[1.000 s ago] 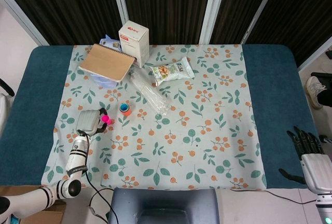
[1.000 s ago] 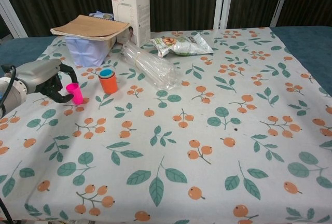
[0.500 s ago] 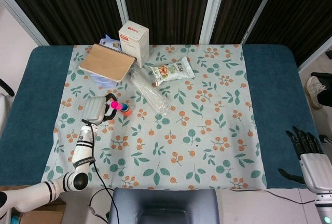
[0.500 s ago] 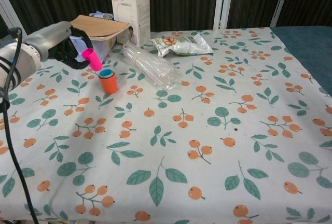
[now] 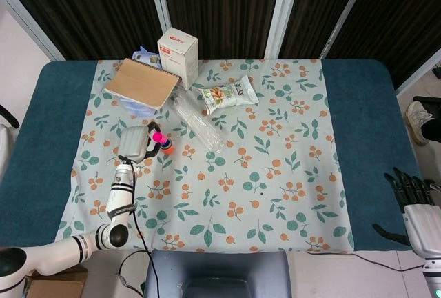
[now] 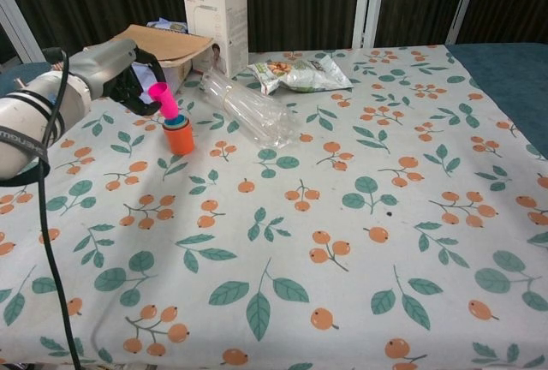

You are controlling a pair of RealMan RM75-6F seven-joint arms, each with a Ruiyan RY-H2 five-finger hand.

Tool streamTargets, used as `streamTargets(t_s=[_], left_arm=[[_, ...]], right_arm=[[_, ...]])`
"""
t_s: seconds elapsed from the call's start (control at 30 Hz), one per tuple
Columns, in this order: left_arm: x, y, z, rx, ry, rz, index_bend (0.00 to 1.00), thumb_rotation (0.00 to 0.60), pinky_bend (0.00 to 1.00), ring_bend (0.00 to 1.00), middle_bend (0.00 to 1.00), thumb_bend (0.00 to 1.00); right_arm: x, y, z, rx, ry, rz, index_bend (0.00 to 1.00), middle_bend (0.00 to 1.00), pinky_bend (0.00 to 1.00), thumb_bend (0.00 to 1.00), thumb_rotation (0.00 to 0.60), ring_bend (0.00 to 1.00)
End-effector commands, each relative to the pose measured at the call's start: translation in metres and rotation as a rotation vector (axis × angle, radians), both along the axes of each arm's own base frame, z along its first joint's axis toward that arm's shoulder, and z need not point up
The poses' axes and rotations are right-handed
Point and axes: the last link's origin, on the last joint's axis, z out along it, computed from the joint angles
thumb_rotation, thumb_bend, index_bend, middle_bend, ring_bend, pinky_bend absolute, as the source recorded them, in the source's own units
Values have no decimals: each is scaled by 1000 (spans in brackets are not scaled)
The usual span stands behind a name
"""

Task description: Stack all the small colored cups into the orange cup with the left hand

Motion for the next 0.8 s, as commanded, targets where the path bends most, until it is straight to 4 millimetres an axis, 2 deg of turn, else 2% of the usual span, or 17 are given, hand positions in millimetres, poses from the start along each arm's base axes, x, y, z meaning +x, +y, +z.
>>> streamTargets(t_s=[0.03,0.37,0.67,0.77,0.8], left_arm=[[-4,0,-1,-3,2,9,513,600,1000,1000,1000,361],[-10,0,-6,-26,8,15,494,600,1000,1000,1000,370],[-3,-4,-10,-33,4,-7,493,600,1000,1000,1000,370],[-3,-5,-13,-48,8,1,438,600,1000,1000,1000,370],[-4,-6,-14,-53,12,4,381,600,1000,1000,1000,371]], right_arm=[[0,0,0,1,1,0,0,0,0,196,600,0],[0,-1,-2,0,6,-2,0,0,0,196,600,0],[0,0,-1,-3,2,-2,0,0,0,196,600,0],[0,0,0,-3,1,0,0,0,0,196,600,0],[0,0,0,-3,0,0,0,0,0,196,600,0]])
